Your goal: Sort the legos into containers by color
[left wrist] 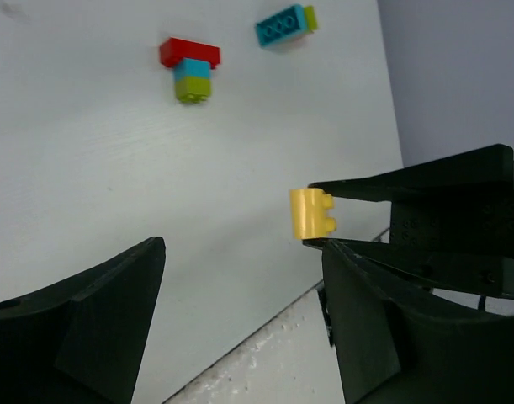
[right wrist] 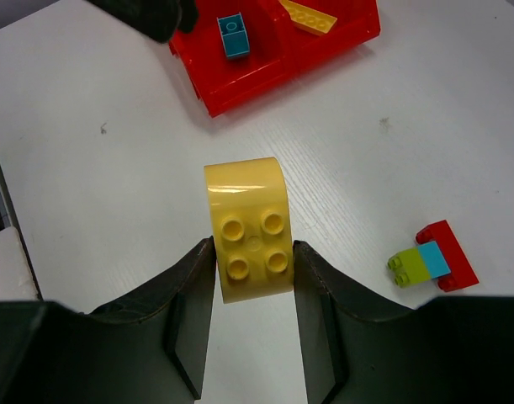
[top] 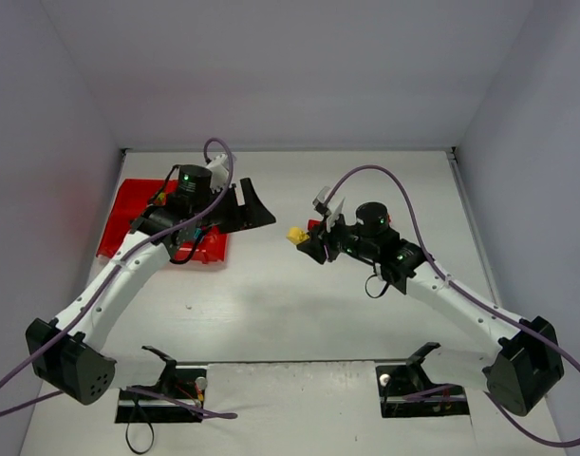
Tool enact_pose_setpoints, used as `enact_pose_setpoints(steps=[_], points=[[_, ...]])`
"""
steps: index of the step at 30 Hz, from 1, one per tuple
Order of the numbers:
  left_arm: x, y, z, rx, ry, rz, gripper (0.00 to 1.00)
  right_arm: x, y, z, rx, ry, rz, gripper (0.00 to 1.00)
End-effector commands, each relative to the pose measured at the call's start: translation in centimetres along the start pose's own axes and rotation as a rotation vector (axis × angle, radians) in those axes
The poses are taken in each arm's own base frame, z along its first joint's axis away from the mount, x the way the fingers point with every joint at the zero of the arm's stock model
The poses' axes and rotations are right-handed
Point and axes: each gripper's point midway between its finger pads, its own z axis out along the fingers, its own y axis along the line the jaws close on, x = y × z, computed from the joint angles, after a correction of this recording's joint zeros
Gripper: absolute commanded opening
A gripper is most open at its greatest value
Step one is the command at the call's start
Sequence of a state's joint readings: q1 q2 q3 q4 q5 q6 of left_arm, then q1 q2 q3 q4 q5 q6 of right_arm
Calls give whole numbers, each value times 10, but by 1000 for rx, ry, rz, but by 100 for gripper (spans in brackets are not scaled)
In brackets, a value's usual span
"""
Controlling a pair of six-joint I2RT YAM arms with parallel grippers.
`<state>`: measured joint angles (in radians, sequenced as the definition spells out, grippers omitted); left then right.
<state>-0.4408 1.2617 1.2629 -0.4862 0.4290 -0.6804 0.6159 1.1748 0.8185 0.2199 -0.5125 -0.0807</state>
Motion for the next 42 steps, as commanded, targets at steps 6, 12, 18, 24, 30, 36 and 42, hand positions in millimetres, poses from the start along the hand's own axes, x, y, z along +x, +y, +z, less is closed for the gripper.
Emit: enact_pose_setpoints(steps=[6, 12, 18, 24, 30, 36, 42], points=[[25, -69, 15, 287, 146, 17, 69, -37, 9, -2, -7, -104, -117, 0], [37, -77, 26, 311, 194, 11, 69, -36, 11, 1, 2, -96, -130, 0], [43, -67, 41, 280, 216, -2, 45, -35, 13, 2, -9, -95, -136, 1], [43, -66, 48, 273, 210, 1, 5, -30, 11, 5, -1, -80, -132, 3], [22, -44, 47, 190, 156, 21, 0, -21, -5, 8, 82, -48, -95, 83], [-46, 43, 28, -75, -9, -2, 0, -13, -28, 6, 210, -23, -55, 100], [-119, 133, 9, -399, -162, -9, 1, 3, -55, 5, 358, 14, 19, 100]])
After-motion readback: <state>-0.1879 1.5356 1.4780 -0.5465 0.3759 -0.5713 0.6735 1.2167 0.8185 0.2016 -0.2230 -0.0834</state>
